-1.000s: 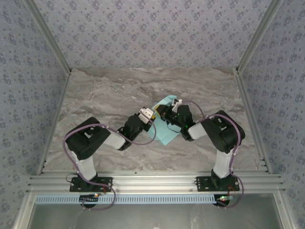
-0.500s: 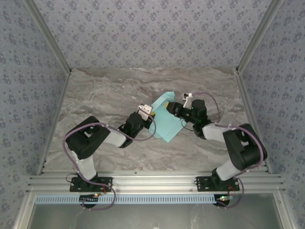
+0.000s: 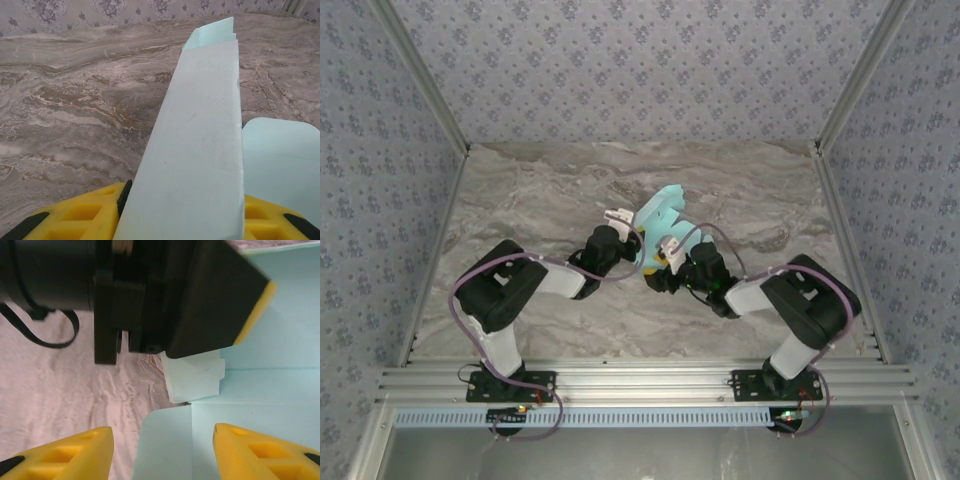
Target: Fold the paper box
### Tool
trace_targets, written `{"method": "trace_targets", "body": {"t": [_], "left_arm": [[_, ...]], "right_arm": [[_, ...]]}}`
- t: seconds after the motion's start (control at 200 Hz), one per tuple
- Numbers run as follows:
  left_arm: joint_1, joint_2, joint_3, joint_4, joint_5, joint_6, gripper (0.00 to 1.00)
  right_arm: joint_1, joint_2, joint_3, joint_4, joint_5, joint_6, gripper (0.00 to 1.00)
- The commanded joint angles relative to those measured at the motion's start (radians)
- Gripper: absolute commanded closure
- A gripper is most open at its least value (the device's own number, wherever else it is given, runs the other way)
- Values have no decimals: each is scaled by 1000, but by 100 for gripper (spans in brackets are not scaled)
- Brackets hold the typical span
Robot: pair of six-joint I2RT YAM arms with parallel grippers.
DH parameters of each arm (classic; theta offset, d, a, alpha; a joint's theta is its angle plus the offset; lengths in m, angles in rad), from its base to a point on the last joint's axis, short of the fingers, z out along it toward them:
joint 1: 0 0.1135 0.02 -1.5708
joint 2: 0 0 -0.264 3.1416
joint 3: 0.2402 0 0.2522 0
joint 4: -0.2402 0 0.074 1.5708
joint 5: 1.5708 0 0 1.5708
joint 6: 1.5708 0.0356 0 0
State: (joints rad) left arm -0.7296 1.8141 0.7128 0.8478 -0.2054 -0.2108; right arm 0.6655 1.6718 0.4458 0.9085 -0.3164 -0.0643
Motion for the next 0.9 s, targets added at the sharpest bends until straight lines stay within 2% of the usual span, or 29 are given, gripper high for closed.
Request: {"method": "trace_targets", "body": {"t": [0.0,0.115,0.27,0.42,0.65,0.894], "left_arm": [[21,-14,12,-39,53,-93,78],[39,-19,10,-42,82,-156,80],[43,-18,28,-71,100,-156,81],[42,-12,34,-69,112,-173,81],[42,-17,36,-82,113,-200,81],[42,-14,40,-87,129,-234,81]], "right_arm": [[21,75,37,143,67,-143,44],[36,132,80,163,70,-162,44],[42,156,142,129,79,-169,47],[39,181,188,68,32,-176,53],[43,257,180,147,84,-139,55],[52,272,201,154,163,-106,55]]}}
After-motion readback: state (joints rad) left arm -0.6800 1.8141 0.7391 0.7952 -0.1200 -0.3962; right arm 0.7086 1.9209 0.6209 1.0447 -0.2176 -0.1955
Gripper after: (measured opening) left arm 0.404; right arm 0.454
